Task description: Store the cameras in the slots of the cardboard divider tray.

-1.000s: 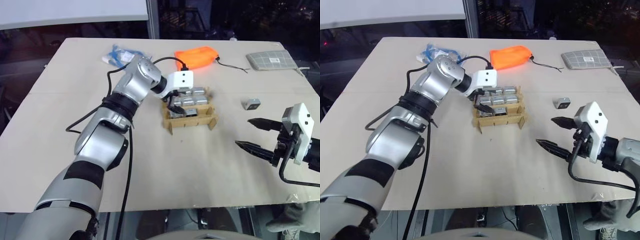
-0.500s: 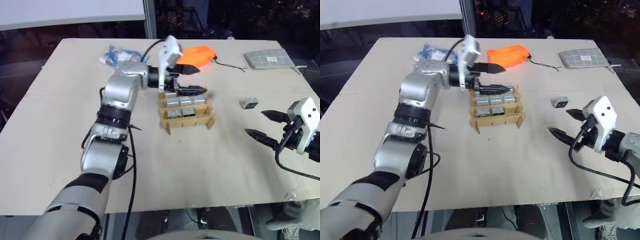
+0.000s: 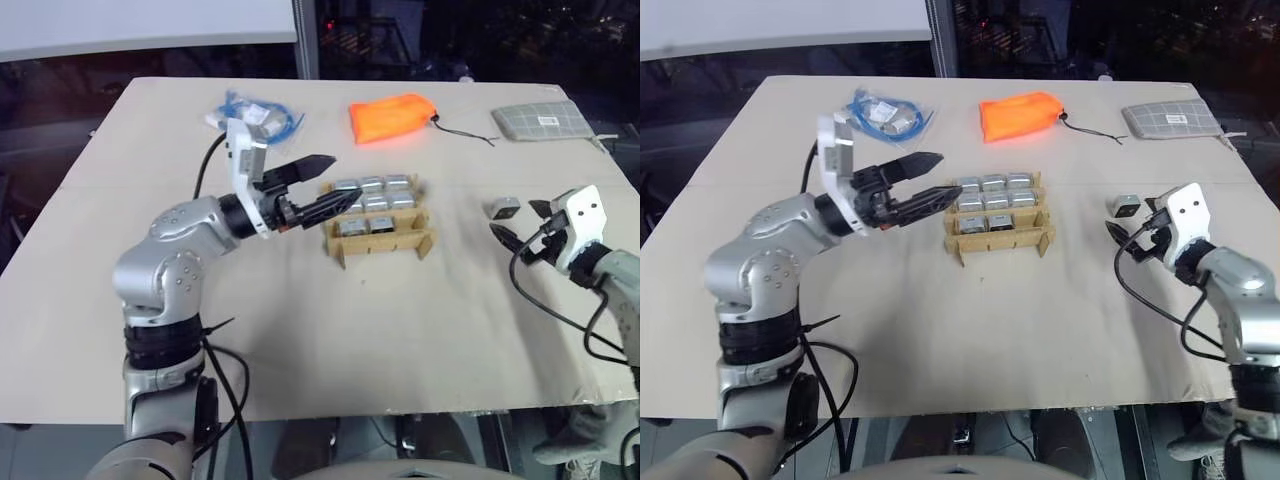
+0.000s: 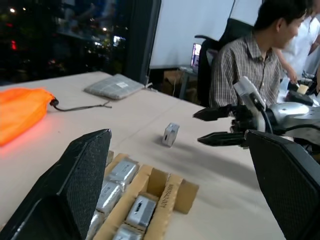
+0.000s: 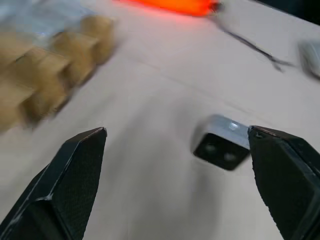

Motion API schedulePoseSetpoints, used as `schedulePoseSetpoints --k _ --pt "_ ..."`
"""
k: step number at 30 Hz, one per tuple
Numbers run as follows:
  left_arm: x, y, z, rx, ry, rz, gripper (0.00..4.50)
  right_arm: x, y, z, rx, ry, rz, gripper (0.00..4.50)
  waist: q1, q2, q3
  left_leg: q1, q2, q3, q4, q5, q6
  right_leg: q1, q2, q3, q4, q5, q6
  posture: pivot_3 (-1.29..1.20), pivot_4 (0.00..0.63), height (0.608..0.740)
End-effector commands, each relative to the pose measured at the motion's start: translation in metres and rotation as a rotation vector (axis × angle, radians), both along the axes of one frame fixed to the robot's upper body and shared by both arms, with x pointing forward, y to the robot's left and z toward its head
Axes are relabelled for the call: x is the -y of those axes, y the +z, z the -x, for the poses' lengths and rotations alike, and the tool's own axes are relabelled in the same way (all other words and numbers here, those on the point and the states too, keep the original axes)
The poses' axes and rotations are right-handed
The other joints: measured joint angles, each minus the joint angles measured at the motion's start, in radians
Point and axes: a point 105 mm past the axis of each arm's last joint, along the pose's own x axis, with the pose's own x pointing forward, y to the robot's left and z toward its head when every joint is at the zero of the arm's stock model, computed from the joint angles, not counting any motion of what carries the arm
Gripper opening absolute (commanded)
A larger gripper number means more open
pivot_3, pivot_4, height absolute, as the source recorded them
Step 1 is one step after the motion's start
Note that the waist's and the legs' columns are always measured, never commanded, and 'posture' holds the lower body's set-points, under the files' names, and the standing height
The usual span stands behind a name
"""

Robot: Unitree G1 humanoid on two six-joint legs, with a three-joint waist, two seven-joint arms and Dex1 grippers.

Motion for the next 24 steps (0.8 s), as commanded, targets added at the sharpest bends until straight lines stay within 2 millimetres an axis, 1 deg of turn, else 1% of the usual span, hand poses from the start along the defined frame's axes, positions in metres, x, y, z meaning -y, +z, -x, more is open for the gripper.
schedulePoseSetpoints --k 1,3,5,7,9,12,17,24 --pt "-0.004 0.004 0.015 0.024 -0.004 -0.003 4.45 0.010 0.018 -0.006 0.001 0.132 0.134 4.50 -0.004 0.000 0.000 0.002 0.000 0.000 0.000 0.000 0.000 0.001 0.000 0.000 0.000 0.000 0.000 0.00 0.150 0.740" --pt "-0.008 -0.003 0.021 0.019 0.002 -0.048 4.45 0.014 0.017 -0.013 -0.050 0.195 0.168 4.50 -0.016 -0.001 0.000 0.004 0.001 0.000 -0.001 0.000 0.000 0.002 0.002 0.000 0.000 0.000 0.000 0.00 0.150 0.740" --pt "-0.013 -0.008 0.029 0.029 0.010 -0.106 4.45 0.019 0.015 -0.022 -0.083 0.250 0.250 4.50 -0.027 0.000 0.000 0.005 0.001 0.000 -0.001 0.000 0.000 0.003 0.004 0.001 0.000 0.000 -0.001 0.00 0.150 0.740" --pt "-0.015 -0.008 0.036 0.040 0.009 -0.125 4.45 0.020 0.016 -0.030 -0.106 0.287 0.280 4.50 -0.027 -0.001 0.000 0.005 0.001 0.001 -0.002 0.000 -0.001 0.003 0.004 0.001 0.000 0.000 -0.001 0.00 0.150 0.740" --pt "-0.015 -0.006 0.041 0.047 0.003 -0.127 4.45 0.018 0.016 -0.037 -0.141 0.313 0.290 4.50 -0.031 0.002 0.002 0.005 0.001 0.002 -0.003 0.001 -0.001 0.002 0.003 0.002 -0.001 0.000 -0.001 0.00 0.150 0.740" --pt "-0.013 -0.005 0.048 0.058 0.003 -0.144 4.45 0.017 0.010 -0.051 -0.174 0.291 0.389 4.50 -0.026 0.002 0.002 0.005 0.001 0.002 -0.003 0.001 -0.002 0.002 0.003 0.002 -0.001 0.000 -0.001 0.00 0.150 0.740" --pt "-0.010 -0.009 0.054 0.057 0.020 -0.159 4.45 0.016 0.001 -0.063 -0.196 0.248 0.511 4.50 -0.024 0.002 0.002 0.004 0.001 0.001 -0.003 0.001 -0.002 0.002 0.001 0.001 -0.002 0.000 -0.001 0.00 0.150 0.740" --pt "-0.014 -0.009 0.058 0.053 0.069 -0.157 4.45 0.012 0.005 -0.080 -0.117 0.160 0.586 4.50 -0.028 0.002 0.003 0.004 0.001 0.001 -0.003 0.001 -0.003 0.002 0.000 0.000 -0.001 0.000 -0.001 0.00 0.150 0.740"
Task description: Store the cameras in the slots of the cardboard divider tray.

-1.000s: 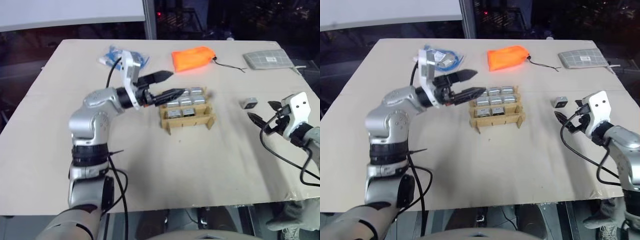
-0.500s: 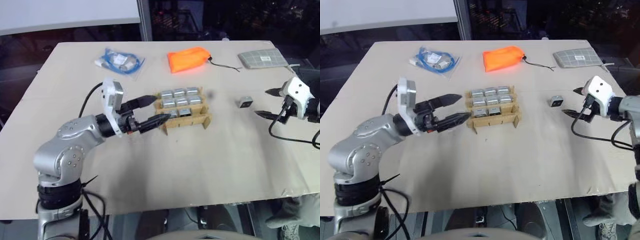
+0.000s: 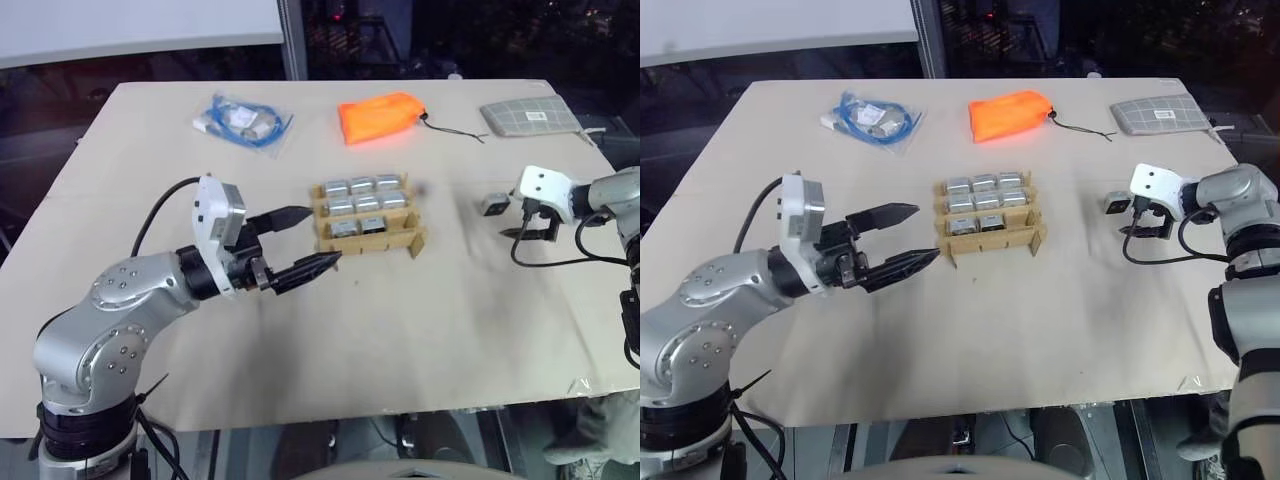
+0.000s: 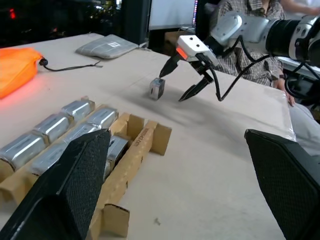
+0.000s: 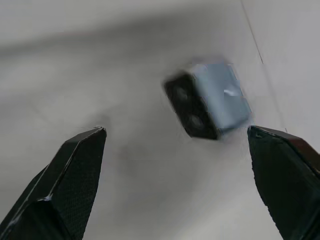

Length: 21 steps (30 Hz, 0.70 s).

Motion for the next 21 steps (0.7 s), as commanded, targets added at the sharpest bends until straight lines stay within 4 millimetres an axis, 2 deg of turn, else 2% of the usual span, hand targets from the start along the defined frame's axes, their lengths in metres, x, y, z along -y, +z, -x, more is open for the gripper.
schedulePoseSetpoints --k 1,12,21 --pt "0.001 0.009 0.007 0.056 0.004 -0.003 4.45 -0.002 0.017 -0.008 0.091 -0.005 0.024 4.50 0.000 0.000 0.000 0.000 0.000 0.000 0.000 0.000 0.000 0.000 0.000 0.000 0.000 0.000 0.000 0.00 0.150 0.740" --pt "0.002 0.007 0.008 0.060 0.019 -0.013 4.45 -0.016 0.021 -0.015 0.142 0.043 0.057 4.50 0.000 0.000 0.000 0.000 0.000 0.000 0.000 0.000 0.000 0.000 0.000 0.000 0.000 0.000 0.000 0.00 0.150 0.740" --pt "0.002 0.006 0.007 0.065 0.033 -0.010 4.45 -0.018 0.011 -0.014 0.096 0.050 0.077 4.50 0.000 0.000 0.000 0.000 0.000 0.000 0.000 0.000 0.000 0.000 0.000 0.000 0.000 0.000 0.000 0.00 0.150 0.740"
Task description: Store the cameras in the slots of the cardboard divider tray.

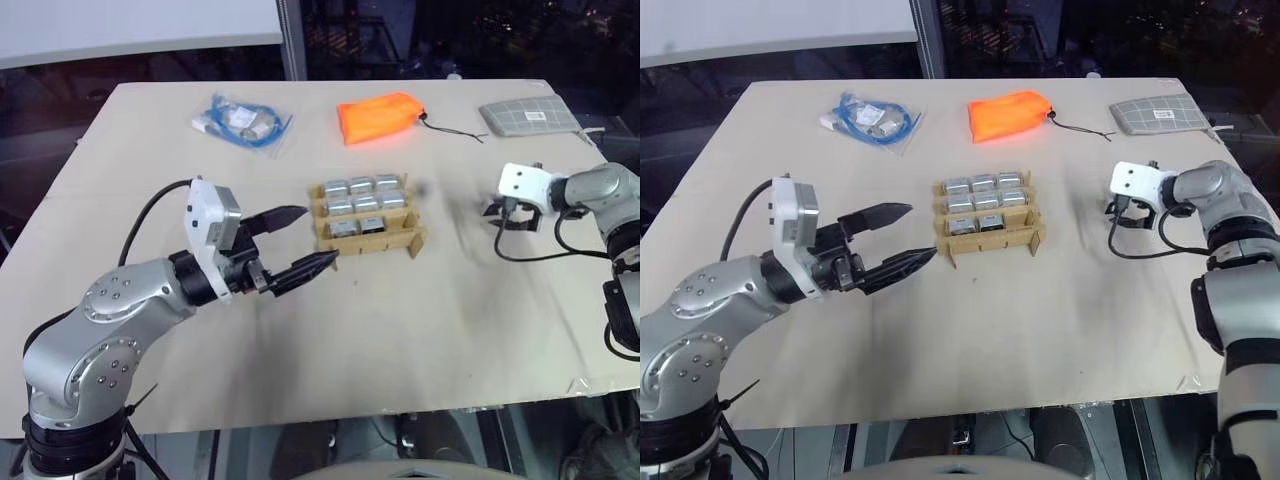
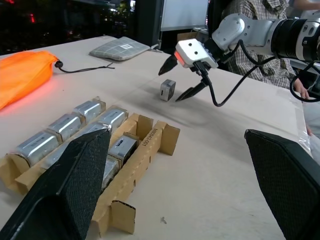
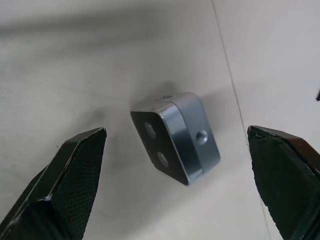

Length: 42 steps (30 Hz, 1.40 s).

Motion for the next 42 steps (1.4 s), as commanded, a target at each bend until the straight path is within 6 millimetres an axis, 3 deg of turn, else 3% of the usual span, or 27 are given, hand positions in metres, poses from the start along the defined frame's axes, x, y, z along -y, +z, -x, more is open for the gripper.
schedulePoseSetpoints --k 1,3,5,7,10,13,24,33,42 --pt "0.003 0.006 0.005 0.046 -0.013 -0.013 4.45 0.000 0.010 -0.002 0.026 0.004 0.005 4.50 0.000 0.000 0.000 0.000 0.000 0.000 0.000 0.000 0.000 0.000 0.000 0.000 0.000 0.000 0.000 0.00 0.150 0.740" --pt "0.003 0.007 0.005 0.048 -0.011 -0.013 4.45 -0.001 0.009 -0.003 0.021 0.004 0.004 4.50 0.000 0.000 0.000 0.000 0.000 0.000 0.000 0.000 0.000 0.000 0.000 0.000 0.000 0.000 0.000 0.00 0.150 0.740" --pt "0.002 0.007 0.005 0.048 -0.009 -0.013 4.50 -0.002 0.009 -0.002 0.018 0.007 0.007 3.95 0.000 0.000 0.000 0.000 0.000 0.000 0.000 0.000 0.000 0.000 0.000 0.000 0.000 0.000 0.000 0.00 0.150 0.740" --pt "0.002 0.007 0.005 0.049 -0.007 -0.014 4.50 -0.003 0.009 -0.003 0.017 0.009 0.007 3.16 -0.001 0.000 0.000 0.000 0.000 0.000 0.000 0.000 0.000 0.000 0.000 0.000 0.000 0.000 0.000 0.00 0.150 0.740" --pt "0.002 0.007 0.005 0.050 -0.005 -0.014 4.50 -0.003 0.008 -0.003 0.015 0.009 0.006 1.60 -0.001 0.000 0.000 0.000 0.000 0.000 0.000 0.000 0.000 0.000 0.000 0.000 0.000 0.000 0.000 0.00 0.150 0.740" --pt "0.001 0.008 0.004 0.052 -0.005 -0.016 4.50 -0.003 0.008 -0.002 0.008 0.012 0.009 0.62 -0.006 -0.001 0.000 0.002 0.000 0.001 0.000 0.000 0.000 0.001 0.000 0.000 0.000 0.000 0.000 0.00 0.150 0.740" --pt "0.002 0.008 0.003 0.050 -0.020 -0.022 4.50 -0.004 0.013 0.002 -0.012 0.033 -0.043 0.62 -0.014 -0.001 0.000 0.001 0.000 0.000 0.000 0.000 -0.001 0.001 0.000 0.000 0.000 0.000 0.000 0.00 0.150 0.740" --pt "-0.003 0.013 0.000 0.057 -0.042 -0.053 4.50 -0.021 0.048 0.016 -0.078 0.190 -0.223 0.62 -0.016 0.002 0.001 0.001 0.000 0.000 -0.003 0.000 -0.001 0.000 0.000 0.000 -0.002 0.000 0.000 0.00 0.150 0.740" --pt "-0.021 0.020 0.008 0.022 -0.101 -0.189 4.50 -0.079 0.085 0.038 -0.155 0.513 -0.314 0.62 -0.020 0.004 0.003 0.001 0.000 0.001 -0.008 0.001 -0.002 -0.002 0.000 0.000 -0.003 0.000 0.000 0.00 0.150 0.740"
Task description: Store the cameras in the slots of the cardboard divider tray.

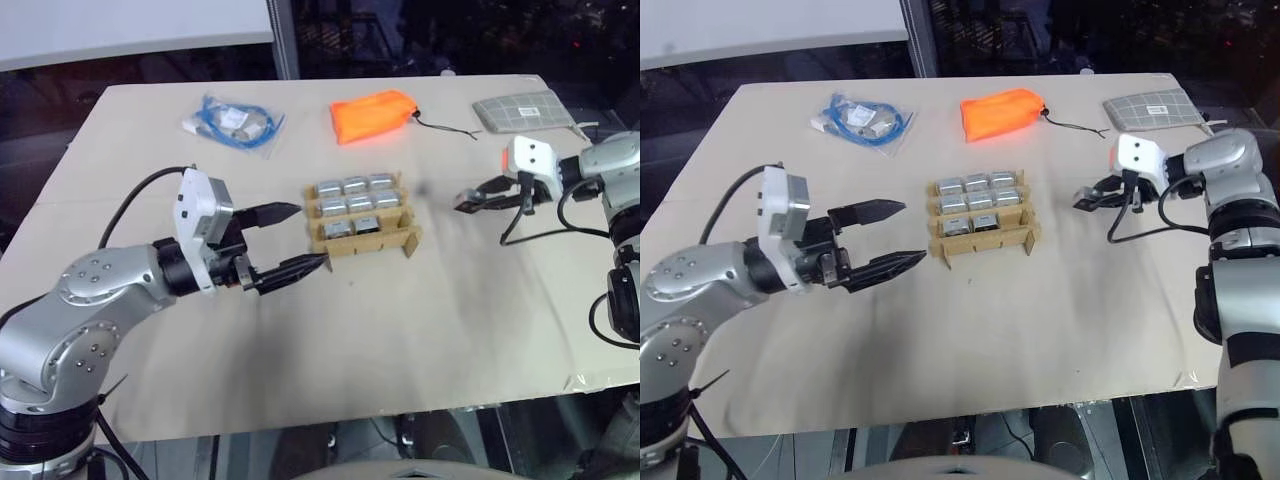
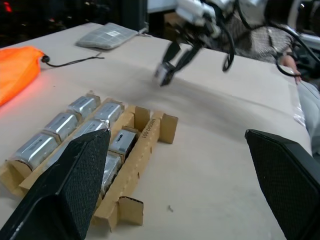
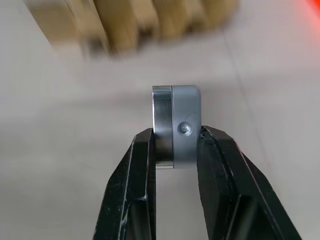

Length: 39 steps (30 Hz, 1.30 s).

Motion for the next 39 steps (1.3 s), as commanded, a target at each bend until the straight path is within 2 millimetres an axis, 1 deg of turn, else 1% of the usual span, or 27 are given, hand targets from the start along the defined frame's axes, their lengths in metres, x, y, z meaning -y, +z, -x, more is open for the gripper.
schedulePoseSetpoints --k 1,5,7,11,13,16,18,24,27,34,35,36,38,39 --pt "-0.011 0.011 0.005 0.033 -0.003 -0.052 4.50 -0.026 0.028 0.011 0.040 0.143 -0.046 0.62 -0.001 0.000 0.000 0.000 0.000 0.000 -0.001 0.000 -0.001 -0.001 0.000 0.000 0.000 0.000 0.000 0.00 0.150 0.740" --pt "-0.020 0.012 0.011 0.000 -0.015 -0.108 4.50 -0.055 0.034 0.020 0.024 0.231 -0.083 0.62 0.001 0.001 0.000 0.000 0.000 -0.001 -0.004 0.001 -0.002 -0.001 0.000 -0.001 -0.002 0.000 0.000 0.00 0.150 0.740" --pt "-0.022 0.012 0.014 -0.005 -0.017 -0.126 4.50 -0.069 0.032 0.026 0.010 0.282 -0.081 0.62 0.001 0.001 0.000 -0.001 0.000 0.000 -0.005 0.001 -0.002 -0.002 0.000 -0.001 -0.003 0.000 0.000 0.00 0.150 0.740" --pt "-0.022 0.015 0.015 0.005 -0.012 -0.128 4.50 -0.085 0.021 0.035 -0.022 0.341 -0.044 0.62 0.007 0.000 0.000 -0.001 0.000 -0.001 -0.005 0.001 -0.002 -0.001 -0.001 -0.002 -0.003 0.000 0.000 0.00 0.150 0.740" --pt "-0.021 0.014 0.016 0.004 -0.011 -0.127 4.50 -0.092 0.015 0.036 -0.027 0.353 -0.013 0.62 0.008 0.000 0.000 -0.001 0.000 -0.001 -0.005 0.001 -0.002 -0.001 -0.001 -0.002 -0.003 0.000 0.000 0.00 0.150 0.740" --pt "-0.020 0.014 0.016 0.008 -0.010 -0.124 4.50 -0.095 0.002 0.026 0.014 0.323 0.075 0.62 0.007 0.000 0.000 -0.001 -0.001 -0.001 -0.005 0.001 -0.002 -0.001 -0.001 -0.002 -0.003 0.000 0.000 0.00 0.150 0.740" --pt "-0.019 0.015 0.016 0.011 -0.011 -0.121 4.50 -0.096 -0.002 0.022 0.026 0.311 0.111 0.62 0.007 0.000 0.000 -0.001 -0.001 -0.001 -0.005 0.001 -0.002 -0.002 0.000 -0.002 -0.003 0.000 0.000 0.00 0.150 0.740" --pt "-0.019 0.015 0.018 0.011 0.001 -0.119 4.50 -0.093 -0.008 0.011 0.059 0.286 0.186 0.62 0.003 0.000 0.000 -0.001 -0.001 -0.001 -0.004 0.001 -0.002 -0.001 0.000 -0.002 -0.003 0.000 0.000 0.00 0.150 0.740" --pt "-0.018 0.014 0.019 0.013 0.006 -0.114 4.50 -0.098 -0.008 0.006 0.080 0.272 0.197 0.62 0.003 0.000 0.000 -0.001 -0.001 -0.001 -0.005 0.001 -0.002 -0.002 0.000 -0.002 -0.002 0.000 0.000 0.00 0.150 0.740" --pt "-0.017 0.013 0.019 0.010 0.013 -0.107 4.50 -0.103 -0.015 0.006 0.079 0.286 0.229 0.62 0.004 0.000 0.000 -0.001 -0.001 -0.001 -0.005 0.001 -0.002 -0.001 0.000 -0.002 -0.002 0.000 0.000 0.00 0.150 0.740" --pt "-0.017 0.013 0.019 0.010 0.013 -0.106 4.50 -0.103 -0.014 0.005 0.084 0.284 0.227 1.12 0.004 0.000 0.000 -0.001 -0.001 -0.001 -0.005 0.001 -0.002 -0.001 0.000 -0.002 -0.002 0.000 0.000 0.00 0.150 0.740" --pt "-0.017 0.013 0.020 0.010 0.013 -0.106 4.50 -0.104 -0.014 0.005 0.087 0.283 0.225 1.76 0.004 0.000 0.000 -0.001 -0.001 -0.001 -0.005 0.001 -0.002 -0.001 0.000 -0.002 -0.002 0.000 0.000 0.00 0.150 0.740" --pt "-0.017 0.013 0.019 0.009 0.013 -0.104 4.50 -0.104 -0.011 0.004 0.095 0.270 0.198 2.62 0.004 0.000 0.000 -0.001 -0.001 -0.001 -0.005 0.001 -0.002 -0.002 0.000 -0.002 -0.002 0.000 0.000 0.00 0.150 0.740" --pt "-0.017 0.013 0.019 0.008 0.012 -0.102 4.50 -0.106 -0.007 0.002 0.106 0.253 0.163 3.17 0.003 0.000 0.000 -0.001 -0.001 -0.001 -0.005 0.001 -0.002 -0.002 0.000 -0.002 -0.002 0.000 0.000 0.00 0.150 0.740"
